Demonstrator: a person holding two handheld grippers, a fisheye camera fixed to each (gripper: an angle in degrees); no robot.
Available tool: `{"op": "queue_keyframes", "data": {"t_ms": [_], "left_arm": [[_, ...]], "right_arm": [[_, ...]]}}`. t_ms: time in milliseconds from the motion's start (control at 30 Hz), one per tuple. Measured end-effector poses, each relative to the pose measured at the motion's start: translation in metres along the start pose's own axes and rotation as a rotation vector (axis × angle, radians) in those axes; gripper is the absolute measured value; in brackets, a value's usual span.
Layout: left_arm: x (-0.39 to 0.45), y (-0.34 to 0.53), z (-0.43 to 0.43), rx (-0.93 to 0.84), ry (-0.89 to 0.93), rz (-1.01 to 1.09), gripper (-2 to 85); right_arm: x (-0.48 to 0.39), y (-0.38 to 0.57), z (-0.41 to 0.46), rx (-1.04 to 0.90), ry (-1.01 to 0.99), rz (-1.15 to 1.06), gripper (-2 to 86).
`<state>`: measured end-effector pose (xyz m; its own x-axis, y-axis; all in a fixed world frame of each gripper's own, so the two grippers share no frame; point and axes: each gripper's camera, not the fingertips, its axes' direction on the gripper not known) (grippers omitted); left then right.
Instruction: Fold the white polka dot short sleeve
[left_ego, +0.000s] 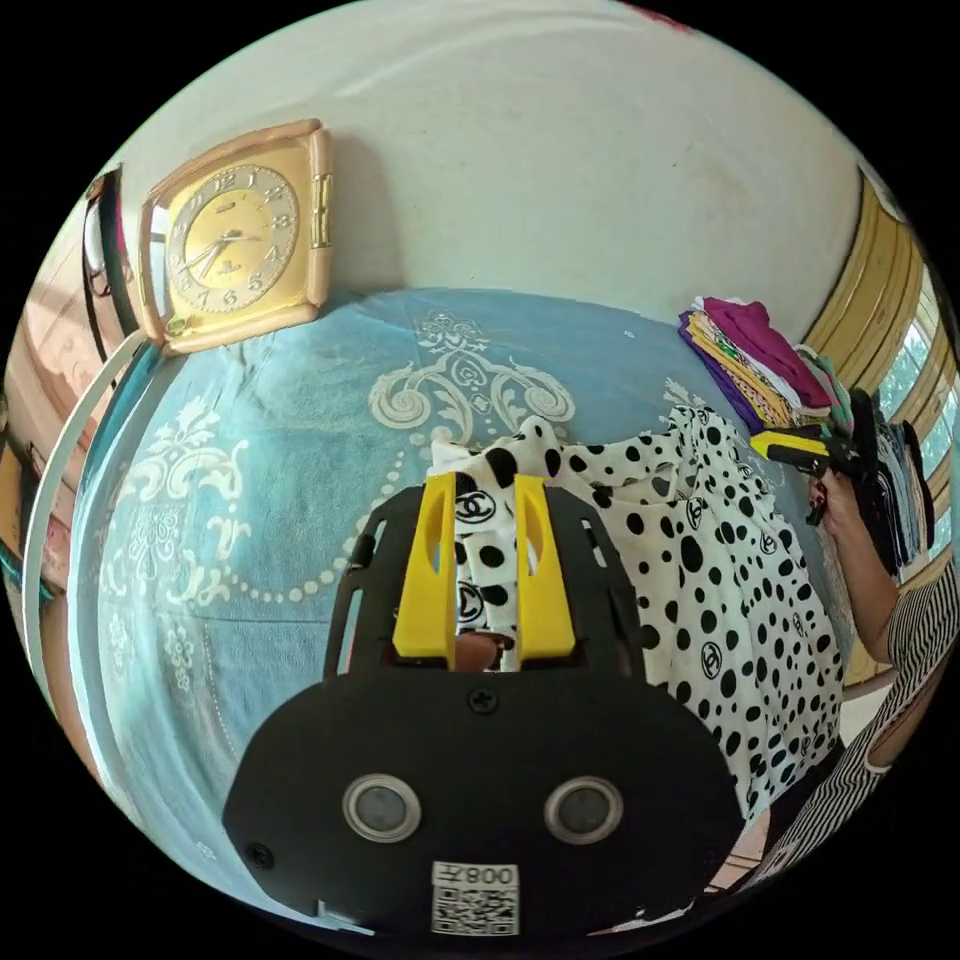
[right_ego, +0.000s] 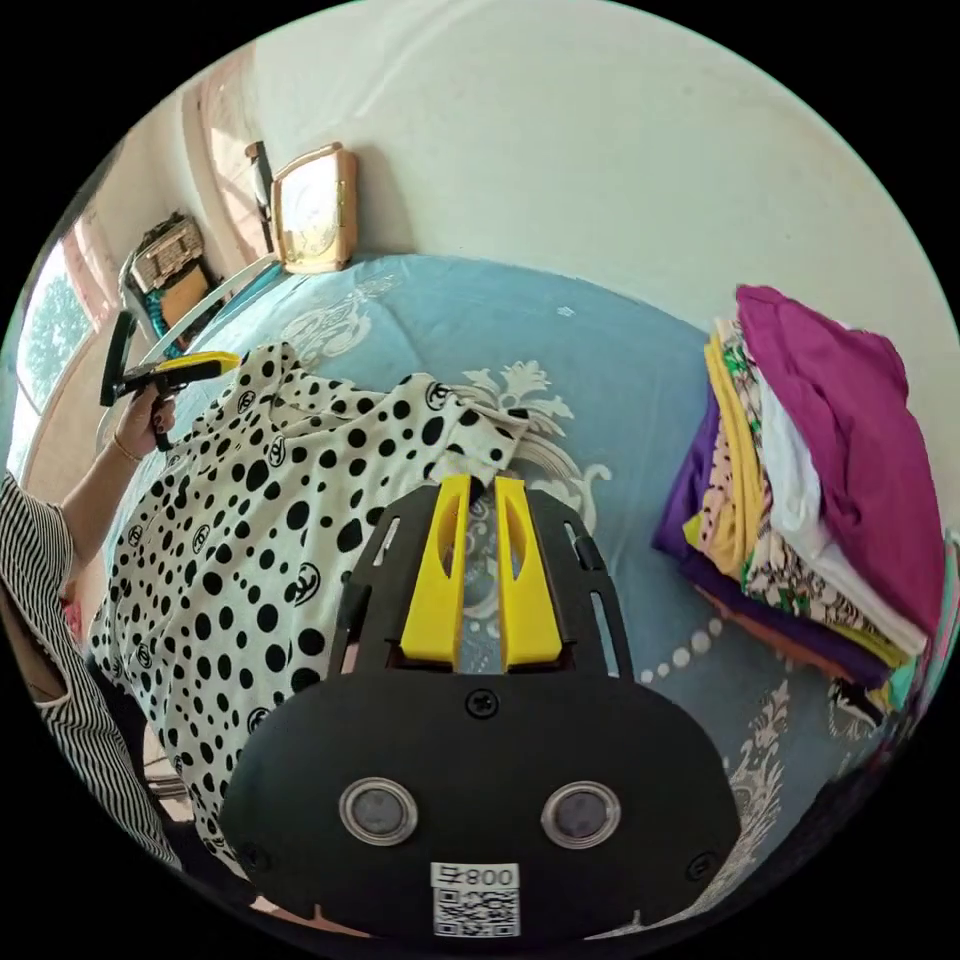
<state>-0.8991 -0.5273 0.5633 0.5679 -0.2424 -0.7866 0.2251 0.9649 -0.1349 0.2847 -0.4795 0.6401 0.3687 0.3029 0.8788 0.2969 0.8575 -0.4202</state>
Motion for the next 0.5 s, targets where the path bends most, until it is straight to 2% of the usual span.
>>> {"op": "queue_keyframes", "data": {"t_ms": [100,167,333,500], "left_arm": [[-0.020,0.007,0.003,-0.041,0.109,-0.086,10.9],[-0.017,0.006,0.005,-0.072,0.120,-0.086,9.8],[0.007,0.001,0.000,-0.122,0.014,-0.011,3.6],[0.008,0.008,-0.026,-0.028,-0.038,-0.052,2.3]], "right_arm": [[0.015,0.007,0.005,-0.037,-0.170,0.066,8.6],[0.011,0.005,0.014,-0.074,-0.220,0.061,8.5],[0.003,0.004,0.013,-0.081,-0.230,0.023,4.7],[0.006,0.005,-0.008,-0.067,-0.133,0.024,2.6]]}}
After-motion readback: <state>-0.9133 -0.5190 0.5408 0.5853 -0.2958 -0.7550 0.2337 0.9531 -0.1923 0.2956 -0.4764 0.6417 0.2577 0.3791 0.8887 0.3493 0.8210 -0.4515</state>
